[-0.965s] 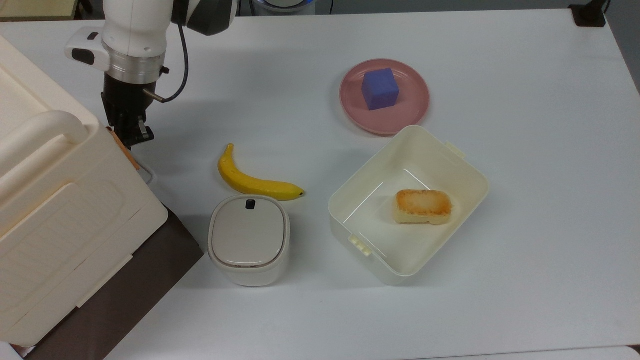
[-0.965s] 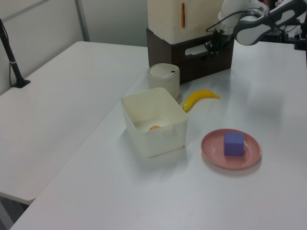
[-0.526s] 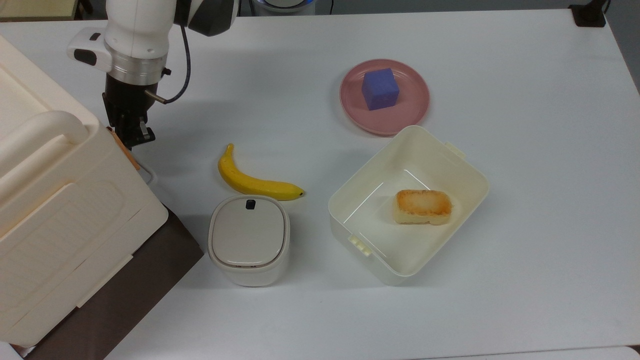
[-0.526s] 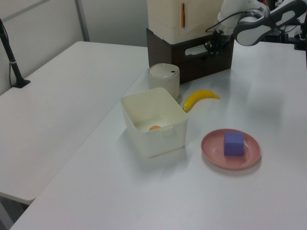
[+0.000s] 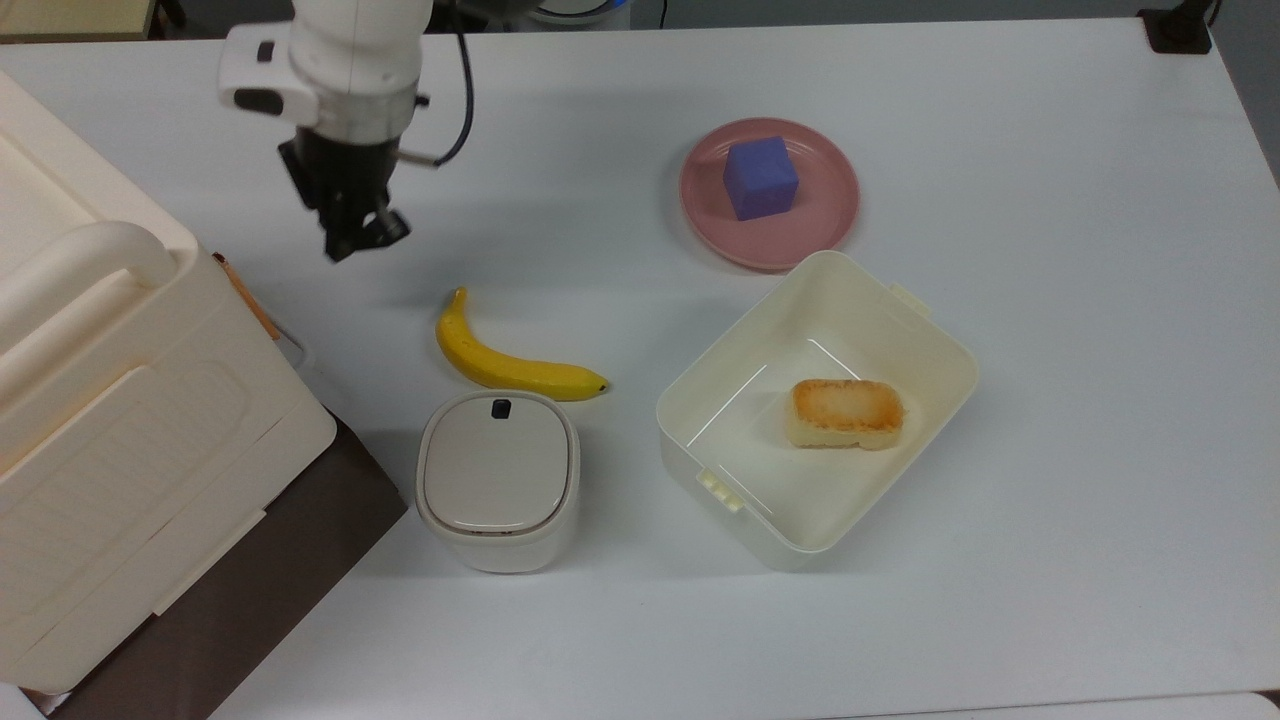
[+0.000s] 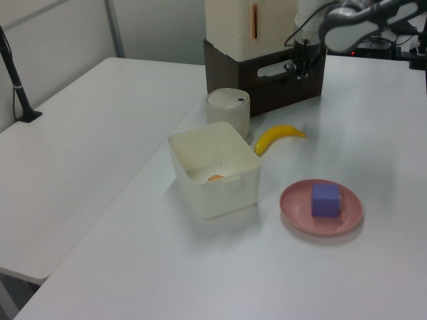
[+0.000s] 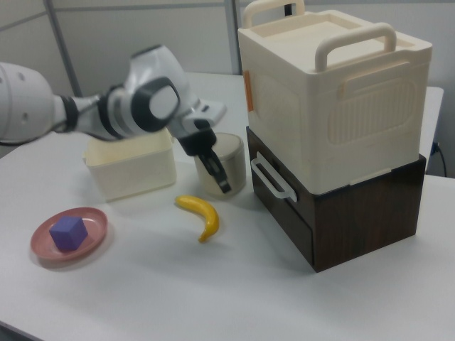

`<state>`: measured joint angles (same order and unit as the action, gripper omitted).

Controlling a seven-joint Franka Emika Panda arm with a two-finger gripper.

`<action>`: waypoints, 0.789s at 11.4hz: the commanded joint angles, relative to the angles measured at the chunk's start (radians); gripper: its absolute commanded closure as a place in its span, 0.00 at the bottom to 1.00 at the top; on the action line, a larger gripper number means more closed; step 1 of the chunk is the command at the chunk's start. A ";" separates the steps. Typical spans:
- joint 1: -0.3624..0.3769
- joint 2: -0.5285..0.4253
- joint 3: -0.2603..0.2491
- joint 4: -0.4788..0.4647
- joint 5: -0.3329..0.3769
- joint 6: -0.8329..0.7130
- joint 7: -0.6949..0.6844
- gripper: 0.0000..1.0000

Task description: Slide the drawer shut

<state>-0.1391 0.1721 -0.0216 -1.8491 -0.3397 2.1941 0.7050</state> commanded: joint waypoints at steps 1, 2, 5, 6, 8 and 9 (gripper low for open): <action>0.006 -0.089 0.018 0.139 0.201 -0.352 -0.262 1.00; 0.004 -0.094 0.019 0.203 0.256 -0.461 -0.312 1.00; 0.006 -0.163 0.028 0.264 0.321 -0.652 -0.525 1.00; 0.007 -0.183 0.034 0.265 0.324 -0.696 -0.588 1.00; 0.041 -0.224 0.029 0.263 0.343 -0.732 -0.616 1.00; 0.044 -0.238 0.031 0.263 0.344 -0.732 -0.657 1.00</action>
<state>-0.1219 -0.0170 0.0148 -1.5768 -0.0185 1.4900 0.1226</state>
